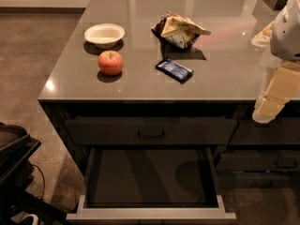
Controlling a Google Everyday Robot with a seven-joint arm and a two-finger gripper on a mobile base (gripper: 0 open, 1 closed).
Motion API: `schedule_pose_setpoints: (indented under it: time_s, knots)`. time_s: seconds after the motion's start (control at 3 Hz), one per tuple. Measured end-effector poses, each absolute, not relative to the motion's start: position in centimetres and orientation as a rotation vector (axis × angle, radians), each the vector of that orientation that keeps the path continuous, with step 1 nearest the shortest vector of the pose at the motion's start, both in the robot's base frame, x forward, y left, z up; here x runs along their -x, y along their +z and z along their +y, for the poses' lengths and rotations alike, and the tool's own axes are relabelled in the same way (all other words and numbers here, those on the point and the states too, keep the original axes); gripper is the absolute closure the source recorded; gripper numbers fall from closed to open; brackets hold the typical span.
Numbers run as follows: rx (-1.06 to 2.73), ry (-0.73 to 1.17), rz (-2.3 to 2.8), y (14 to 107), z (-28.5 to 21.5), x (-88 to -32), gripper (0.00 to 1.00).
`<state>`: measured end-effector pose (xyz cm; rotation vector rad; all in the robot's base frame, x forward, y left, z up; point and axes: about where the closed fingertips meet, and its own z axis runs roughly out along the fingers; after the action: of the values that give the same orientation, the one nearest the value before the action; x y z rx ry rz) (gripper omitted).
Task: Place rxbar blueberry into middle drawer
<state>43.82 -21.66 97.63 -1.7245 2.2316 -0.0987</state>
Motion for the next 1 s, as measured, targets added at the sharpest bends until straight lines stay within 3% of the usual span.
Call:
schedule_pose_setpoints:
  time_s: [0.67, 1.0]
  knots:
    - [1.706, -0.104, 2.195, 97.8, -21.7, -45.0, 0.0]
    - [1.639, -0.045, 2.136, 97.2, -21.6, -49.2, 0.0]
